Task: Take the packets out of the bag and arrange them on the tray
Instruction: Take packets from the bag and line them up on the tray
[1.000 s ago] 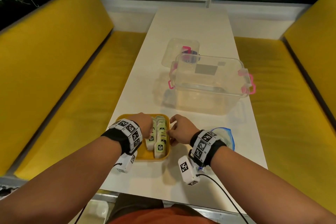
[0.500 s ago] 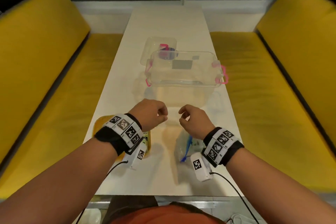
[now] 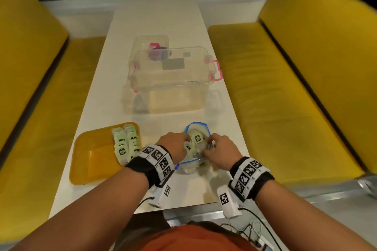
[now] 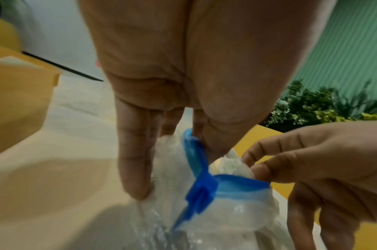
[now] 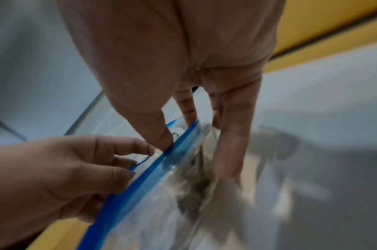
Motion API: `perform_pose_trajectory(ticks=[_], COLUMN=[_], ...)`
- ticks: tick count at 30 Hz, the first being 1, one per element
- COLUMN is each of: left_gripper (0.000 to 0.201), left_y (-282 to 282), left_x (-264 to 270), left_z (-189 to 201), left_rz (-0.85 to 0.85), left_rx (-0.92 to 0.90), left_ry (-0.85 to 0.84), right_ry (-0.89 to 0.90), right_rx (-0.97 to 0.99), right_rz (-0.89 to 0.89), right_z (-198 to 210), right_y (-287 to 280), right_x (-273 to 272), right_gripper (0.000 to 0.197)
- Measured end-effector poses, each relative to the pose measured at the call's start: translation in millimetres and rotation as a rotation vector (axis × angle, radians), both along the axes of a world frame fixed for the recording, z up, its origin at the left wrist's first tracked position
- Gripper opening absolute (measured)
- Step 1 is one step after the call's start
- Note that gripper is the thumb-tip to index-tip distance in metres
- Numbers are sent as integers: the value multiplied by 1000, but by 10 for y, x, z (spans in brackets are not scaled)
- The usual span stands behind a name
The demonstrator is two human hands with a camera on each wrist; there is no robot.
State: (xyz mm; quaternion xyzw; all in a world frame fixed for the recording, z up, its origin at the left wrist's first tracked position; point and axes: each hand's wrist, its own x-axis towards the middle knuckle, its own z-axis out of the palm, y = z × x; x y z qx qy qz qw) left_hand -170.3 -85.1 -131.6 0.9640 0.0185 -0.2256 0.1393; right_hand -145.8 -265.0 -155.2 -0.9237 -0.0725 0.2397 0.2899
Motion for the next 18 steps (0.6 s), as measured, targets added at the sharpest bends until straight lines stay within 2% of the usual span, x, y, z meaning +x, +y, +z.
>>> perform_pose_trajectory(ticks=[2, 5, 11, 14, 16, 18], left_gripper=[45, 54, 69, 74, 76, 72], left_y=[4, 41, 94, 133, 145, 131], left_x=[-67, -157, -217, -261, -314, -376], left_z=[-27, -61, -141, -205, -284, -363], left_rz=[47, 154, 318, 396, 421, 427], left_rx=[-74, -244, -603, -764, -765, -658], left_ry=[-11, -61, -157, -165, -135, -117], right_ry=[46, 15, -45, -72, -59, -36], right_rx=[111, 199, 416, 522, 526, 496], right_rz=[-36, -75, -97, -113, -81, -39], right_z=[-64, -141, -171, -211, -281, -383], right_y=[18, 32, 42, -12, -70, -139], right_x=[-53, -82, -64, -68, -101, -152], right_gripper=[37, 57, 67, 63, 61, 59])
